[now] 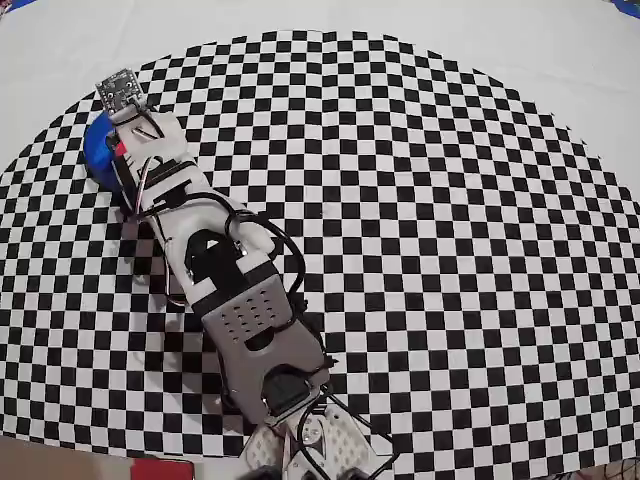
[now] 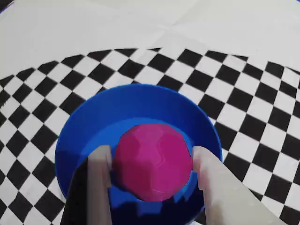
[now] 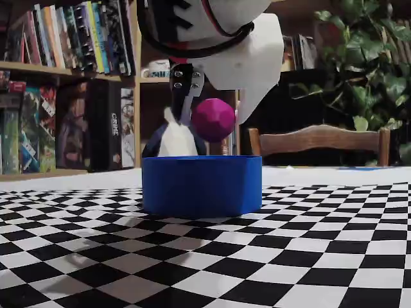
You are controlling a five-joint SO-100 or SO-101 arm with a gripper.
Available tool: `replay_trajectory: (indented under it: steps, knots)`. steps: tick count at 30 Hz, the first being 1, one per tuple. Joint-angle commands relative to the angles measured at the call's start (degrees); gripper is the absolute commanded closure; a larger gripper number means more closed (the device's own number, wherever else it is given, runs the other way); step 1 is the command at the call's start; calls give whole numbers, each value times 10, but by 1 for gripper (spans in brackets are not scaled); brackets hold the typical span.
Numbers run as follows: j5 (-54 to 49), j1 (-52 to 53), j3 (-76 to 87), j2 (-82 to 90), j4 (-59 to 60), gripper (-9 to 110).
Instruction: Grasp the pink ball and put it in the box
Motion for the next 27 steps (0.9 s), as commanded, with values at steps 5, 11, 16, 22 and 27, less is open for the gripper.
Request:
replay_trajectory:
  steps: [5, 11, 16, 22, 27]
  knots:
    - [8, -4, -36, -6, 3, 101]
    - [9, -5, -43, -13, 3, 101]
    - [10, -5, -57, -24, 3, 101]
    - [11, -5, -67, -33, 4, 101]
    - [13, -5, -80, -44, 4, 101]
